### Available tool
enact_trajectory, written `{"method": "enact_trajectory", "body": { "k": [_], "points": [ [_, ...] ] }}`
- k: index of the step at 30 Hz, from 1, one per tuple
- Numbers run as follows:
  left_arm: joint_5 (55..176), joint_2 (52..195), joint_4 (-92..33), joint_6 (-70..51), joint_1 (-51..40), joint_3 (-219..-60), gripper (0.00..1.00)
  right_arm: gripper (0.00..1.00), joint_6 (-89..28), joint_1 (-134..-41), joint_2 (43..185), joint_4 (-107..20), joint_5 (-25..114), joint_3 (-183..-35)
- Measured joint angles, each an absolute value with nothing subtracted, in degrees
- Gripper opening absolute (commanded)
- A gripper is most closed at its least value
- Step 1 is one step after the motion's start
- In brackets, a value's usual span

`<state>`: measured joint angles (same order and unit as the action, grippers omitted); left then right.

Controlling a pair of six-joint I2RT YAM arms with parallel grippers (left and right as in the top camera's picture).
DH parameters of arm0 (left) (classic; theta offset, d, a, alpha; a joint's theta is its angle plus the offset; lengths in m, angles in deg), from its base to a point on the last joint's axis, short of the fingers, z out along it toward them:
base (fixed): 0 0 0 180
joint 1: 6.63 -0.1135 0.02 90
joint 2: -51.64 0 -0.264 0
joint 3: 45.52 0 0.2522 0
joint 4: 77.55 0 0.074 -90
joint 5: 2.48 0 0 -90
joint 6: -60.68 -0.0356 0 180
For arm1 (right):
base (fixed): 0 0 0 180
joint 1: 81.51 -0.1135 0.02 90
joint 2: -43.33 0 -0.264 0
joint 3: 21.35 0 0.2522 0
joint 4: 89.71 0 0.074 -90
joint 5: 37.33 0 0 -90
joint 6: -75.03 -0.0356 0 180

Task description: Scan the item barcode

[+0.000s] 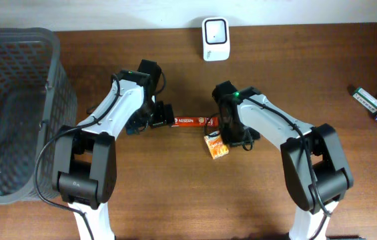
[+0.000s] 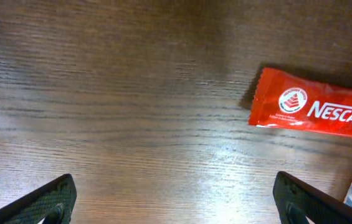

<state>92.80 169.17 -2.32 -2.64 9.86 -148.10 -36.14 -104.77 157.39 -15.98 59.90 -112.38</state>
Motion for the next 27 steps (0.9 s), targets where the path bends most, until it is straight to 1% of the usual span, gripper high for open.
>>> {"method": "enact_trajectory", "body": {
  "k": [1, 2, 3, 5, 6, 7, 8, 10, 11, 12, 13, 17, 18, 20, 22, 23, 24, 25, 27],
  "points": [
    [92.80, 169.17, -2.32, -2.64, 9.86, -148.10, 0.99, 0.31, -36.69, -104.16, 157.44, -13.05, 60.36, -113.15],
    [92.80, 169.17, -2.25, -2.64, 9.86, -148.10, 0.99, 0.38, -37.01, -103.83, 157.44, -9.84, 60.38, -114.61],
    [92.80, 169.17, -2.25, -2.64, 9.86, -148.10, 0.99, 0.48, -37.14, -103.62, 157.41, -7.50, 59.66, -117.12],
    [92.80, 169.17, -2.27, -2.64, 9.86, -148.10, 0.99, 0.57, -34.19, -103.57, 157.39, -8.14, 52.47, -121.06],
    [92.80, 169.17, -2.30, -2.64, 9.86, -148.10, 0.99, 0.65, -33.78, -103.55, 157.39, -9.82, 50.02, -121.17],
    [92.80, 169.17, -2.32, -2.64, 9.86, -148.10, 0.99, 0.90, -32.97, -103.57, 157.39, -11.57, 47.11, -121.15],
    [92.80, 169.17, -2.27, -2.64, 9.86, -148.10, 0.99, 0.99, -32.66, -103.57, 157.39, -11.92, 46.17, -121.15],
    [92.80, 169.17, -2.27, -2.64, 9.86, -148.10, 0.99, 0.99, -32.58, -103.55, 157.39, -12.49, 45.06, -121.15],
    [92.80, 169.17, -2.30, -2.64, 9.86, -148.10, 0.99, 0.92, -32.53, -103.57, 157.39, -12.62, 45.01, -121.15],
    [92.80, 169.17, -2.27, -2.64, 9.86, -148.10, 0.99, 0.69, -32.51, -103.57, 157.39, -12.77, 44.99, -121.15],
    [92.80, 169.17, -2.30, -2.64, 9.86, -148.10, 0.99, 0.61, -32.47, -103.57, 157.39, -12.99, 44.93, -121.12],
    [92.80, 169.17, -2.30, -2.64, 9.86, -148.10, 0.99, 0.59, -30.04, -103.57, 157.39, -13.40, 40.55, -119.57],
    [92.80, 169.17, -2.27, -2.64, 9.86, -148.10, 0.99, 0.56, -29.08, -103.55, 157.39, -13.91, 39.40, -119.35],
    [92.80, 169.17, -2.32, -2.64, 9.86, -148.10, 0.99, 0.55, -27.81, -103.55, 157.39, -16.38, 39.05, -117.76],
    [92.80, 169.17, -2.34, -2.64, 9.86, -148.10, 0.99, 0.44, -26.65, -103.55, 157.39, -19.68, 38.98, -114.04],
    [92.80, 169.17, -2.30, -2.64, 9.86, -148.10, 0.99, 0.37, -26.30, -103.55, 157.39, -22.43, 38.74, -112.42],
    [92.80, 169.17, -2.30, -2.66, 9.86, -148.10, 0.99, 0.28, -26.28, -103.55, 157.39, -23.13, 38.50, -111.94],
    [92.80, 169.17, -2.32, -2.64, 9.86, -148.10, 0.99, 0.15, -26.13, -103.55, 157.39, -23.61, 38.15, -111.79],
    [92.80, 169.17, -2.30, -2.64, 9.86, -148.10, 0.99, 0.08, -25.80, -103.55, 157.39, -24.14, 38.13, -111.79]
  ]
}}
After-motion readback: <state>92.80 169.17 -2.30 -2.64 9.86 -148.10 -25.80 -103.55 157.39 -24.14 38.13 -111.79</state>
